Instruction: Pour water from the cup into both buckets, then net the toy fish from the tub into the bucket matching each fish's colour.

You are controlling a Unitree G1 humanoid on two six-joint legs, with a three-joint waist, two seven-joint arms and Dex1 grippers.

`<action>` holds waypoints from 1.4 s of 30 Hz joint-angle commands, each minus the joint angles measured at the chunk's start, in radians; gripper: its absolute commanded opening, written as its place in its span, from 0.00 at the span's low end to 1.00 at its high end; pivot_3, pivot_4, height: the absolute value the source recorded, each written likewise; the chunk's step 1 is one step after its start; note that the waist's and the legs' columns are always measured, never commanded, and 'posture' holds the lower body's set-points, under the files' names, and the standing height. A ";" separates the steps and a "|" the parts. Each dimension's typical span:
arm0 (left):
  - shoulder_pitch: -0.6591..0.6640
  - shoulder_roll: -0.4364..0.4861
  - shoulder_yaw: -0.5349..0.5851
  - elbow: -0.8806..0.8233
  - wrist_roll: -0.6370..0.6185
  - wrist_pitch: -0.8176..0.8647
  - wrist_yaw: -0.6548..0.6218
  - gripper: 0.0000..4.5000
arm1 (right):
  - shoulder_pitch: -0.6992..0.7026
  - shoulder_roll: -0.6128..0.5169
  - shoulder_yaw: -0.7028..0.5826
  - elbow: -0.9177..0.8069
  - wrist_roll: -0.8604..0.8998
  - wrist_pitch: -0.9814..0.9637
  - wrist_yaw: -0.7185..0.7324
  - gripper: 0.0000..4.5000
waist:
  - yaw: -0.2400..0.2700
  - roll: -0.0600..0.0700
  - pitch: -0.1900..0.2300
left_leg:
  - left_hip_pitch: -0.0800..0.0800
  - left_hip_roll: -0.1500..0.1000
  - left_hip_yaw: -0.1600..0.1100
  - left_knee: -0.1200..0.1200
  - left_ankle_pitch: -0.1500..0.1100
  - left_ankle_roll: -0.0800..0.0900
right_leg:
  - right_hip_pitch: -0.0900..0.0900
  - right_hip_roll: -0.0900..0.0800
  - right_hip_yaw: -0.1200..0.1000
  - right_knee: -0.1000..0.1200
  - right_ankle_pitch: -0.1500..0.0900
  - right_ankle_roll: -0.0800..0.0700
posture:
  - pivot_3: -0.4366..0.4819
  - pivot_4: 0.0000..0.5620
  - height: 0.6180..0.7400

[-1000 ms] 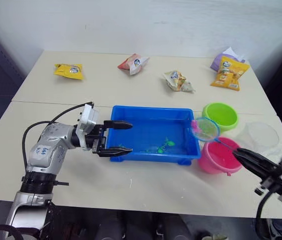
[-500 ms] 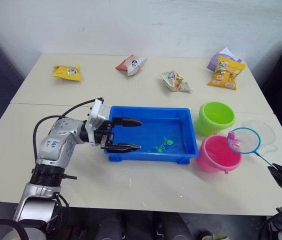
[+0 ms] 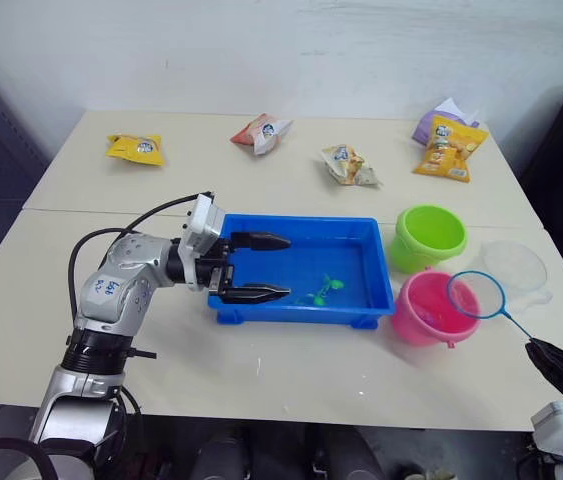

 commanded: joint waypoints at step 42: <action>0.245 0.143 0.150 -0.101 -0.007 -0.035 0.058 0.99 | -1.056 -0.409 1.054 -0.105 0.433 1.309 0.680 0.00 | -0.001 0.000 0.000 | -0.003 0.001 -0.003 0.003 -0.001 0.004 | -0.001 -0.003 -0.004 -0.001 0.000 0.000 | 0.48 0.27 0.98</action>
